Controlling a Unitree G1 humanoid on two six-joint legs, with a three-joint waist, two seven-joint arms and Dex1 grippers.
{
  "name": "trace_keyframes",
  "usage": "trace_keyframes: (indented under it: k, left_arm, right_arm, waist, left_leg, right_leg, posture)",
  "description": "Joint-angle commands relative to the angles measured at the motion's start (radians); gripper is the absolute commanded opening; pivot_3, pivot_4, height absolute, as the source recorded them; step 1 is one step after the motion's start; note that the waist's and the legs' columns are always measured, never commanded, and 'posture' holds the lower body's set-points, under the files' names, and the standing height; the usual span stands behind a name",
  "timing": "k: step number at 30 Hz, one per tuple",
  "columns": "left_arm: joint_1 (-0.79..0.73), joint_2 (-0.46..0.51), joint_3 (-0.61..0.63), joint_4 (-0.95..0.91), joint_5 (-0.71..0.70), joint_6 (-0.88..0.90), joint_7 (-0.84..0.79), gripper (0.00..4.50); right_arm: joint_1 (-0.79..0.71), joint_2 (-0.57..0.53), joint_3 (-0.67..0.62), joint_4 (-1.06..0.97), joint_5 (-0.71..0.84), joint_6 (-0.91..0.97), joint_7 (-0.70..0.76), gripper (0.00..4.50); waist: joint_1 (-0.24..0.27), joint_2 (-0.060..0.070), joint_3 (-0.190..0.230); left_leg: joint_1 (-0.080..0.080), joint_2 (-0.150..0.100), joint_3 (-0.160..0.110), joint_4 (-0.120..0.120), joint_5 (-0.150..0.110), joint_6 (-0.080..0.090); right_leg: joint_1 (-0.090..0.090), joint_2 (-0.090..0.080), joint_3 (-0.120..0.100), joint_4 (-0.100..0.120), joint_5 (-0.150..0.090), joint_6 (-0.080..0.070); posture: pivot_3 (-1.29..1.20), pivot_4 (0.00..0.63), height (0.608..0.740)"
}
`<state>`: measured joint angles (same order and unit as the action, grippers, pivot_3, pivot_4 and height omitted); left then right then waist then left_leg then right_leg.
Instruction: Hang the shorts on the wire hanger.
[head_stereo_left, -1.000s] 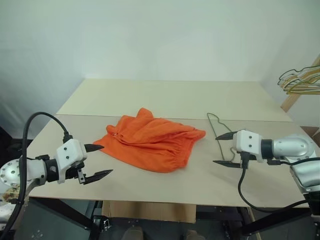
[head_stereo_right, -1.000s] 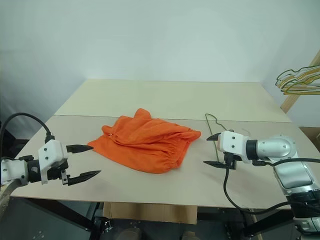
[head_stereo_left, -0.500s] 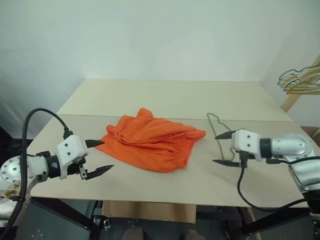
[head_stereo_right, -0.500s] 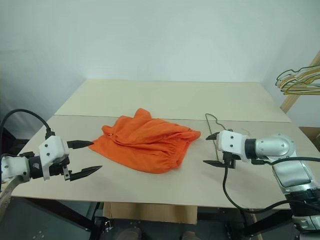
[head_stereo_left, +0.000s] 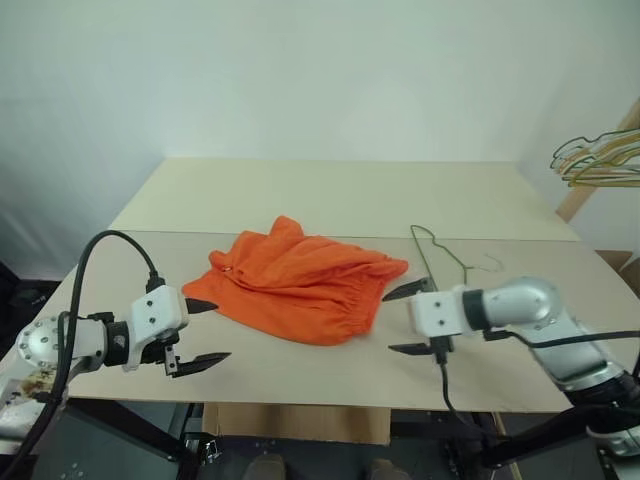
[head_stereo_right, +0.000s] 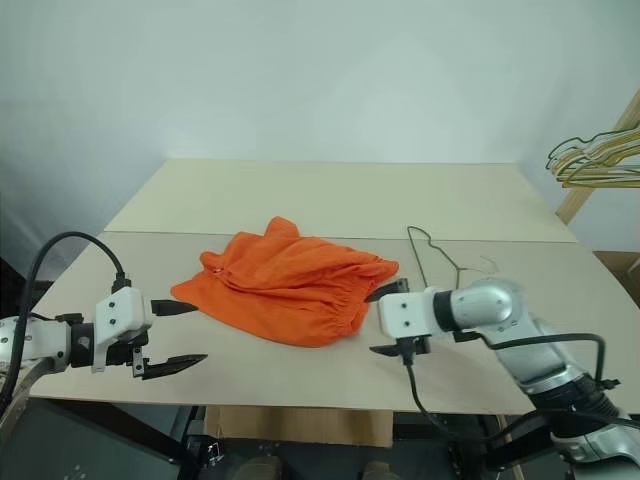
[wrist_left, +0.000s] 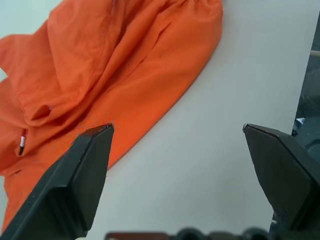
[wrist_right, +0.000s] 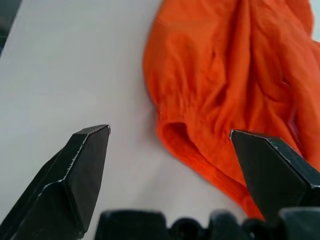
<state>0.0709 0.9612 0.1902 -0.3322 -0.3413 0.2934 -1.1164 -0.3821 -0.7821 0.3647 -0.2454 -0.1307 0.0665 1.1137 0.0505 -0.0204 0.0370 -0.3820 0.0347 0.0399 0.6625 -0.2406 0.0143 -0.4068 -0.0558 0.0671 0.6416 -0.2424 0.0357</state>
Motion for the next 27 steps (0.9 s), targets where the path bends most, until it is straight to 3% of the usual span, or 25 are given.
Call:
trace_keyframes:
  k: [1,5,12,15,27]
  left_arm:
    - [-0.034,0.016,-0.003,0.007,0.006,-0.025,-0.013,4.49]
    - [-0.039,0.023,-0.009,0.025,0.021,-0.034,-0.021,4.49]
    - [-0.024,0.017,-0.018,0.029,0.038,-0.048,-0.021,4.49]
    - [-0.027,0.013,-0.022,0.031,0.039,-0.047,-0.015,4.5]
    - [0.001,0.013,-0.015,0.043,0.057,-0.06,0.003,4.5]
  right_arm:
    - [-0.051,0.045,0.052,-0.017,-0.111,0.062,-0.045,4.5]
    - [-0.083,0.161,0.118,-0.001,-0.237,0.168,-0.135,4.5]
    - [-0.074,0.195,0.148,0.041,-0.317,0.168,-0.175,4.5]
    - [-0.071,0.21,0.143,0.071,-0.327,0.155,-0.206,4.04]
    - [-0.058,0.181,0.148,0.09,-0.326,0.099,-0.176,0.03]
  waist:
    - [-0.007,0.0,0.0]
    - [-0.018,0.0,0.0]
    - [-0.011,0.0,0.0]
    - [-0.012,0.0,0.0]
    - [-0.013,0.0,0.0]
  left_leg:
    - [-0.001,0.0,0.0,0.0,0.0,0.0]
    - [-0.002,0.0,0.0,0.0,0.0,0.0]
    - [-0.003,0.0,0.0,0.0,0.0,0.0]
    - [-0.002,0.0,0.0,0.0,0.0,0.0]
    - [-0.002,0.0,0.0,0.0,0.0,0.0]
  right_leg:
    - [-0.001,0.0,0.0,0.0,0.0,0.0]
    - [-0.002,0.0,0.0,0.0,0.0,0.0]
    - [-0.003,0.0,0.0,0.001,0.0,-0.001]
    - [-0.002,0.0,0.0,0.001,0.0,-0.001]
    - [-0.003,0.0,0.0,0.001,0.0,-0.001]
  posture:
    - [0.09,0.0,0.74]
    - [0.1,0.0,0.74]
    - [0.1,0.0,0.74]
    - [0.1,0.0,0.74]
    - [0.12,0.0,0.74]
